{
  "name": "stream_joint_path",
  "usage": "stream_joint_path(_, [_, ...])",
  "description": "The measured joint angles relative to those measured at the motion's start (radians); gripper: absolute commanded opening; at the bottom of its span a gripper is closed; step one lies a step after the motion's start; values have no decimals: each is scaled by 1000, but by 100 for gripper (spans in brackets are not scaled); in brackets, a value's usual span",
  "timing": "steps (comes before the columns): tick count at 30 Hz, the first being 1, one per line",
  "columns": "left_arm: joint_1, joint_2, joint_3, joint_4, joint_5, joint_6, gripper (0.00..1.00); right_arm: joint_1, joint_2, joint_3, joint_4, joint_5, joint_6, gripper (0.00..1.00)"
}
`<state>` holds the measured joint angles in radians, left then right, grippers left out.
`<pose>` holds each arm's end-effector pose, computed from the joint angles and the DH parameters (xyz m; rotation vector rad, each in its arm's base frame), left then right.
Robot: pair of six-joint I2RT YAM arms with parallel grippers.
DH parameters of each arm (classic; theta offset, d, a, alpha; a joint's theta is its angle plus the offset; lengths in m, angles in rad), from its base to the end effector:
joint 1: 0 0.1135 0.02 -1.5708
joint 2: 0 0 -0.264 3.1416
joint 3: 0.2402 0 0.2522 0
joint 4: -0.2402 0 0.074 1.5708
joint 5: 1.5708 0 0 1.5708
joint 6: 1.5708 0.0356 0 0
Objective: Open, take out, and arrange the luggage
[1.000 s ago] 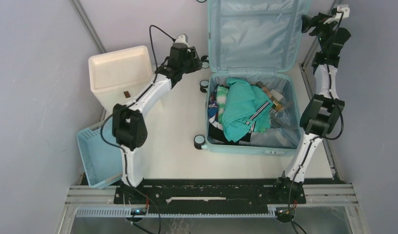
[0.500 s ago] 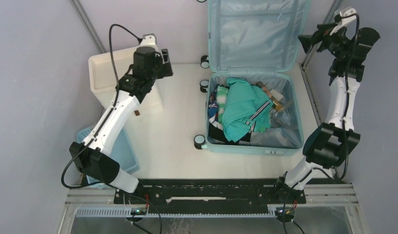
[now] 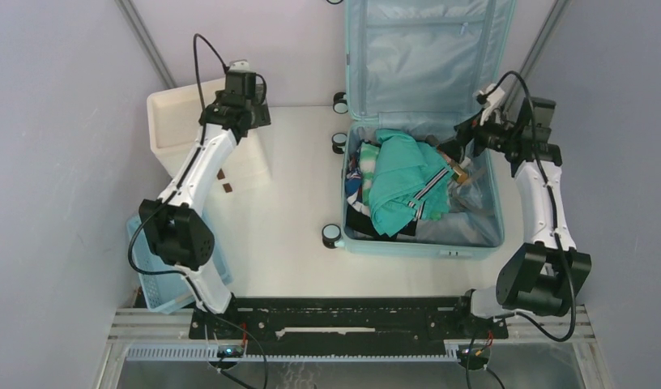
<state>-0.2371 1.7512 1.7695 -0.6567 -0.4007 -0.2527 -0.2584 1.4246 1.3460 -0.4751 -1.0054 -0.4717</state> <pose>0.3891 -0.0797 0.3741 -0.2359 2.1430 0.1609 0.3070 -0.0501 0.3663 -0.7453 1.7432 0.5702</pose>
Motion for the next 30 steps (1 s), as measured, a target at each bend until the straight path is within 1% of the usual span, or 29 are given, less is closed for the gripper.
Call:
stream_joint_path(2, [2, 14, 21, -4, 13, 0, 49, 31, -17, -17, -38, -1, -22, 90])
stream_joint_path(3, [3, 17, 31, -11, 23, -2, 47, 45, -26, -22, -56, -2, -31, 90])
stream_joint_path(8, [8, 39, 69, -38, 97, -11, 22, 95, -62, -26, -114, -12, -68, 89])
stream_joint_path(11, [23, 49, 92, -51, 155, -40, 14, 121, -66, -26, -131, -18, -80, 89])
stream_joint_path(15, [25, 60, 114, -66, 192, -85, 11, 150, -66, -26, -150, -19, -92, 89])
stream_joint_path(24, [-23, 87, 154, -74, 281, -152, 12, 201, -66, -32, -163, -20, -107, 89])
stream_joint_path(27, [-48, 101, 165, -63, 312, -185, 15, 205, -66, -32, -163, -21, -107, 89])
stream_joint_path(30, [-73, 144, 219, -63, 350, -225, 19, 207, -66, -32, -162, -21, -107, 89])
